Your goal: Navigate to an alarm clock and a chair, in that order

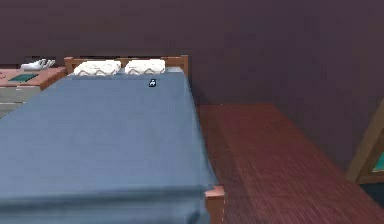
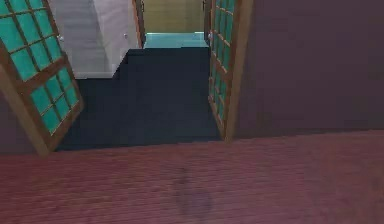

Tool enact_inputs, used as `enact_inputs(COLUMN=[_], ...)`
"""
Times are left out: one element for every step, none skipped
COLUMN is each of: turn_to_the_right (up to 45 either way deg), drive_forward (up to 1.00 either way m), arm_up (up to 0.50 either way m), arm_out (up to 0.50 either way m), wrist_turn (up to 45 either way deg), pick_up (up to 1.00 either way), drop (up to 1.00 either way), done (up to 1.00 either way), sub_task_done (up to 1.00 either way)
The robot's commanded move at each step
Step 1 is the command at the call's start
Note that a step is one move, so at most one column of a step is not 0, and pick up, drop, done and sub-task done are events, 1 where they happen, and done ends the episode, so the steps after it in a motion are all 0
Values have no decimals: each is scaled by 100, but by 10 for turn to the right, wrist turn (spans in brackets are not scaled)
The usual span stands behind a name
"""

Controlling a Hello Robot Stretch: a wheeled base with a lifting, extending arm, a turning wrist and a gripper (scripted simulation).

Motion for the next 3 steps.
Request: enact_inputs(turn_to_the_right=[-420, -30, 0], drive_forward=[0, 0, 35], arm_up=[0, 0, 0], arm_out=[0, 0, 0], wrist_turn=[0, 0, 0], pick_up=[0, 0, 0], drop=[0, 0, 0], done=[0, 0, 0], sub_task_done=[0, 0, 0])
